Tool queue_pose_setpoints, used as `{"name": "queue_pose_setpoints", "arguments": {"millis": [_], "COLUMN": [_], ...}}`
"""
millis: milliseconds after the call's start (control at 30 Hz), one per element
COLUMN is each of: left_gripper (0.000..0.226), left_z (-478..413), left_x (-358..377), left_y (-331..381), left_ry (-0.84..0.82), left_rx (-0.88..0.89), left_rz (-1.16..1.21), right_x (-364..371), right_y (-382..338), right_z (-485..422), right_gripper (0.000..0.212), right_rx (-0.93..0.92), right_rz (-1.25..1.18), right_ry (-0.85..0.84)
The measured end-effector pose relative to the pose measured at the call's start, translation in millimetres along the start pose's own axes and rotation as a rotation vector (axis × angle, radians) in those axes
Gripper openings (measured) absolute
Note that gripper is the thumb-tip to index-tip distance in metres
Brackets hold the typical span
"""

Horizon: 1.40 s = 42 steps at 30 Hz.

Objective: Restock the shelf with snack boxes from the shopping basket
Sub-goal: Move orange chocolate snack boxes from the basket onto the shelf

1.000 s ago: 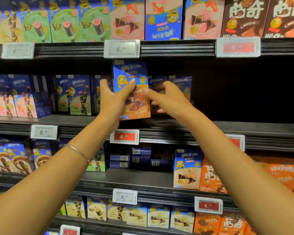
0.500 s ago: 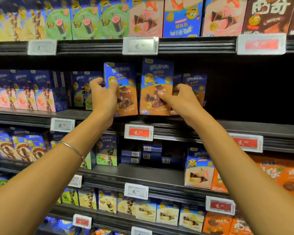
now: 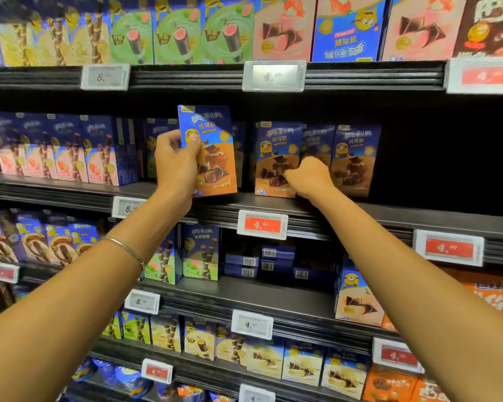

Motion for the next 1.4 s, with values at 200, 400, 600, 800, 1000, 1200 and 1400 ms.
{"name": "queue_pose_setpoints", "arguments": {"millis": [200, 400, 600, 800, 1000, 1200, 1400], "left_gripper": [0.030, 0.026, 0.031, 0.033, 0.032, 0.035, 0.033], "left_z": [0, -3, -1, 0, 5, 18, 28], "left_x": [0, -1, 1, 5, 16, 47, 78], "left_y": [-2, -4, -2, 1, 0, 3, 4], "left_ry": [-0.018, -0.034, -0.047, -0.057, -0.074, -0.139, -0.250], "left_rx": [-0.014, -0.022, -0.037, -0.030, -0.053, -0.056, 0.031], "left_rz": [0.018, 0.035, 0.056, 0.050, 0.063, 0.110, 0.022], "right_x": [13, 19, 23, 20, -5, -17, -49], "right_y": [-7, -15, -20, -11, -15, -32, -7], "right_z": [-7, -7, -5, -5, 16, 40, 41], "right_gripper": [0.031, 0.032, 0.033, 0.037, 0.052, 0.044, 0.038], "right_rx": [-0.016, -0.021, -0.010, 0.016, -0.079, -0.132, -0.075], "right_rz": [0.137, 0.215, 0.231, 0.131, -0.224, -0.495, -0.528], "right_ry": [-0.027, -0.061, -0.076, -0.062, 0.203, -0.197, -0.201]}}
Point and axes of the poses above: each hand's wrist, its own z-axis away from the middle knuckle, its own x-axis out of the palm, y = z × x, the point moved 2 cm from there along -z, towards the middle knuckle, and after that the axes turned 8 degrees about -z, right-handed, at the moved point
